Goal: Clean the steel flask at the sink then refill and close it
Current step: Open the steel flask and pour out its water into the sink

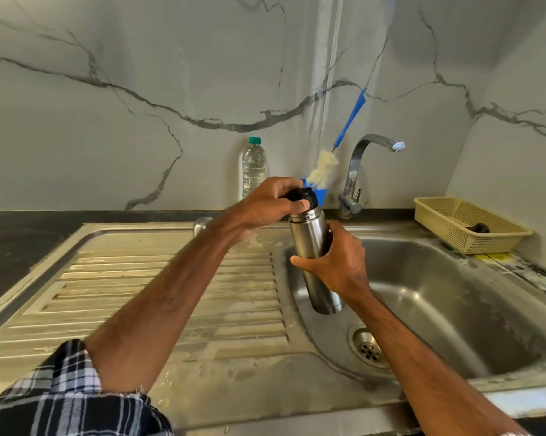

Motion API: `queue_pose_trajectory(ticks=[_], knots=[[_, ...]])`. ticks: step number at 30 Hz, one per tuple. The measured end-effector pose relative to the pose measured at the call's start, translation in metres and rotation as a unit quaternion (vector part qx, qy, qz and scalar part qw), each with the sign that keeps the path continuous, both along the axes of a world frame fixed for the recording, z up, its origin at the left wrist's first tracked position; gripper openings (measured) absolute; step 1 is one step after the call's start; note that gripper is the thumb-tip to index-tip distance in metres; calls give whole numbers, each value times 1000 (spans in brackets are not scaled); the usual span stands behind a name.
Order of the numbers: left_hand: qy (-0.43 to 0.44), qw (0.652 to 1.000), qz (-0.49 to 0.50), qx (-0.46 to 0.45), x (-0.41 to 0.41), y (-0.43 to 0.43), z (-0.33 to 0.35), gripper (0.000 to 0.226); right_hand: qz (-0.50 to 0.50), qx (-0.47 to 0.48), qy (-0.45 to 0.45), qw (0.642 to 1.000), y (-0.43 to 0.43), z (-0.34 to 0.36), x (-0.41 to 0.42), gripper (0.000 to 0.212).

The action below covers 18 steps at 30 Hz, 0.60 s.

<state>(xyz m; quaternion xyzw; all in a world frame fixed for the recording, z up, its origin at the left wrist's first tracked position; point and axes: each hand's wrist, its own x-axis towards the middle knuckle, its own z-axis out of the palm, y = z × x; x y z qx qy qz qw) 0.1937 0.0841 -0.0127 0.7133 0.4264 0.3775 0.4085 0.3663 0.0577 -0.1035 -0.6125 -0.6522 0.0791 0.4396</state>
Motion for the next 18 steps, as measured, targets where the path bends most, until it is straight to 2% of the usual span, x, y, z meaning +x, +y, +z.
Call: queue_pose_trajectory(ticks=[2, 4, 8, 9, 11, 13, 15, 16, 18], knots=[[-11, 1000, -23, 3, -3, 4, 0, 50, 6, -1, 0, 1000, 0, -1, 0, 76], [-4, 1000, -3, 27, 0, 3, -1, 47, 13, -7, 6, 1000, 0, -3, -2, 76], [67, 989, 67, 117, 9, 6, -6, 22, 7, -15, 4, 1000, 1, -8, -4, 76], [74, 984, 91, 132, 11, 6, -8, 22, 5, -15, 4, 1000, 1, -8, -5, 76], [72, 972, 156, 161, 16, 6, -13, 39, 0, -12, 1, 1000, 0, -8, -8, 75], [90, 943, 250, 200, 18, 6, -17, 65, -6, -3, -18, 1000, -2, -6, -11, 74], [119, 918, 317, 206, 17, 6, -18, 79, -9, 5, -37, 999, -3, -4, -14, 74], [132, 915, 324, 199, 15, 5, -17, 80, -9, 6, -40, 999, -3, -3, -15, 75], [143, 935, 281, 162, 11, 4, -15, 81, -9, 1, -36, 999, -3, -4, -15, 75]])
